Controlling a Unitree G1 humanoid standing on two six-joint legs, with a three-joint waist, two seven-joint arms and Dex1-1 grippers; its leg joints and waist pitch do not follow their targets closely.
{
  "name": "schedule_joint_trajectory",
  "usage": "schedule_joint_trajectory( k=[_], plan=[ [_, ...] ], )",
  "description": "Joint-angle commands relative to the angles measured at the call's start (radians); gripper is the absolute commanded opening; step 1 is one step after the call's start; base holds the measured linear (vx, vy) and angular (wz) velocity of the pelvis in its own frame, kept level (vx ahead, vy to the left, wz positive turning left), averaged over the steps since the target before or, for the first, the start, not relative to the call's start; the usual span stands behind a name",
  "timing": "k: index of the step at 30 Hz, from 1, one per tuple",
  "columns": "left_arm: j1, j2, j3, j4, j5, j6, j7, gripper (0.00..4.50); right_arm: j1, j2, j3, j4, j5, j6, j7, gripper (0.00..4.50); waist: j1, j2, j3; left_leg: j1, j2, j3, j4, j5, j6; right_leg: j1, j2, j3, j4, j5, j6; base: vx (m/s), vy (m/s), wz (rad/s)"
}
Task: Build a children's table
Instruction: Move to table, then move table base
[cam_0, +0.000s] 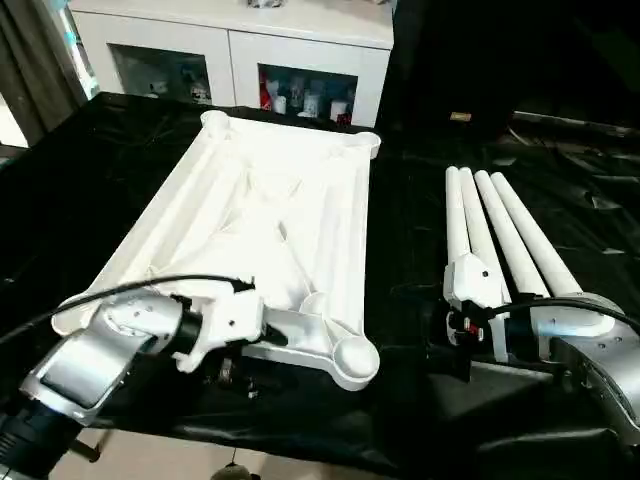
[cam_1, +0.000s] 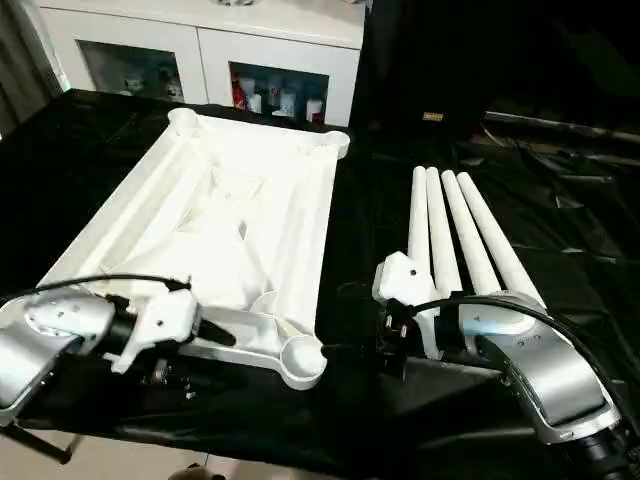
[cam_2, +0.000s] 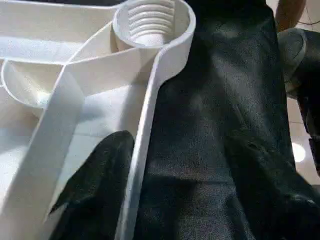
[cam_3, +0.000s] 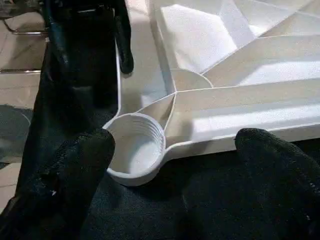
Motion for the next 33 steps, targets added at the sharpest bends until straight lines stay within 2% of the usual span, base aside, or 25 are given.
schedule_joint_trajectory(
  k=[1,4,6,8,9,15,16,17,21,23,24,26,29,30,32,33],
  plan=[
    [-0.019,0.000,-0.011,0.000,0.011,-0.004,-0.002,2.91,0.006,-0.011,0.010,-0.025,-0.014,0.008,-0.002,4.50,0.002,0.006,-0.045,0.016,0.061,-0.020,-0.088,-0.171,0.005,0.026,-0.085,0.051,-0.081,-0.077,-0.215,0.000,0.000,0.00],
    [-0.026,-0.006,-0.015,0.019,0.037,-0.018,0.012,2.51,0.005,-0.007,0.015,-0.036,-0.008,0.020,-0.009,4.50,0.002,0.006,-0.045,0.014,0.060,-0.019,-0.086,-0.155,0.015,0.028,-0.085,0.051,-0.080,-0.049,-0.219,0.000,0.000,0.00],
    [-0.037,-0.013,-0.014,0.026,0.048,0.003,0.027,2.51,0.007,-0.007,0.015,-0.041,-0.010,0.023,-0.007,4.50,0.002,0.006,-0.045,0.015,0.061,-0.020,-0.087,-0.165,0.013,0.027,-0.085,0.051,-0.081,-0.065,-0.217,0.000,0.000,0.00],
    [-0.042,-0.015,-0.015,0.030,0.052,0.010,0.033,2.17,0.007,-0.007,0.014,-0.042,-0.011,0.023,-0.007,4.50,0.003,0.005,-0.044,0.016,0.062,-0.020,-0.088,-0.171,0.010,0.027,-0.086,0.051,-0.081,-0.077,-0.215,0.000,0.000,0.00],
    [-0.053,-0.022,-0.014,0.040,0.059,0.019,0.043,2.17,0.007,-0.009,0.017,-0.042,-0.014,0.023,-0.006,4.50,0.004,0.005,-0.044,0.017,0.062,-0.020,-0.088,-0.175,0.007,0.027,-0.086,0.051,-0.082,-0.089,-0.215,0.000,0.000,0.00],
    [-0.079,-0.042,-0.012,0.067,0.089,0.053,0.081,1.66,0.003,-0.001,0.017,-0.041,-0.010,0.028,-0.015,4.50,0.004,0.005,-0.047,0.015,0.061,-0.020,-0.085,-0.147,0.013,0.029,-0.087,0.051,-0.079,-0.046,-0.221,0.000,0.000,0.00],
    [-0.080,-0.043,-0.012,0.068,0.092,0.063,0.085,1.66,0.003,0.002,0.017,-0.041,-0.009,0.030,-0.017,4.50,0.005,0.008,-0.046,0.015,0.061,-0.021,-0.086,-0.147,0.013,0.029,-0.087,0.051,-0.078,-0.044,-0.222,0.000,0.000,0.00],
    [-0.081,-0.043,-0.012,0.068,0.094,0.070,0.088,1.57,0.002,0.003,0.017,-0.042,-0.008,0.032,-0.019,4.50,0.004,0.006,-0.046,0.015,0.061,-0.020,-0.085,-0.151,0.014,0.028,-0.086,0.051,-0.079,-0.046,-0.224,0.000,0.000,0.00],
    [-0.075,-0.037,-0.028,0.065,0.115,0.096,0.094,1.25,0.007,0.003,0.021,-0.043,-0.016,0.034,-0.021,4.50,0.004,0.008,-0.043,0.017,0.062,-0.021,-0.088,-0.182,0.004,0.026,-0.087,0.052,-0.084,-0.096,-0.219,0.000,0.000,0.00],
    [-0.065,-0.032,-0.035,0.056,0.118,0.093,0.088,1.22,0.007,0.005,0.021,-0.043,-0.016,0.035,-0.022,4.50,0.004,0.007,-0.043,0.017,0.063,-0.021,-0.089,-0.185,0.003,0.026,-0.087,0.052,-0.085,-0.099,-0.217,0.000,0.000,0.00],
    [-0.061,-0.031,-0.037,0.050,0.119,0.094,0.086,0.99,0.006,0.005,0.022,-0.042,-0.016,0.035,-0.023,4.50,0.005,0.007,-0.045,0.016,0.063,-0.022,-0.088,-0.177,0.004,0.028,-0.088,0.052,-0.083,-0.089,-0.217,0.000,0.000,0.00],
    [-0.058,-0.030,-0.037,0.046,0.121,0.096,0.086,0.84,0.005,0.006,0.022,-0.042,-0.016,0.035,-0.024,4.50,0.005,0.008,-0.045,0.016,0.063,-0.022,-0.088,-0.169,0.006,0.027,-0.088,0.051,-0.082,-0.072,-0.219,0.000,0.000,0.00],
    [-0.059,-0.038,-0.026,0.036,0.134,0.125,0.121,0.77,0.002,0.010,0.021,-0.040,-0.017,0.038,-0.026,4.50,0.004,0.007,-0.045,0.016,0.064,-0.022,-0.089,-0.163,0.009,0.028,-0.087,0.051,-0.080,-0.056,-0.224,0.000,0.000,0.00],
    [-0.064,-0.063,-0.004,0.040,0.148,0.157,0.183,0.53,0.001,0.017,0.016,-0.038,-0.013,0.037,-0.031,4.50,0.003,0.008,-0.045,0.015,0.063,-0.021,-0.088,-0.167,0.007,0.028,-0.088,0.051,-0.079,-0.057,-0.227,0.000,0.000,0.00],
    [-0.065,-0.079,0.011,0.037,0.150,0.188,0.218,0.48,0.000,0.021,0.013,-0.037,-0.011,0.038,-0.035,4.50,0.002,0.007,-0.044,0.014,0.063,-0.022,-0.087,-0.170,0.007,0.029,-0.089,0.051,-0.082,-0.064,-0.230,0.000,0.000,0.00],
    [-0.060,-0.088,0.029,0.019,0.153,0.221,0.253,0.46,-0.001,0.026,0.013,-0.036,-0.012,0.038,-0.040,4.50,0.002,0.010,-0.045,0.013,0.063,-0.022,-0.087,-0.169,0.006,0.031,-0.090,0.052,-0.081,-0.065,-0.231,0.000,0.000,0.00]
  ],
)
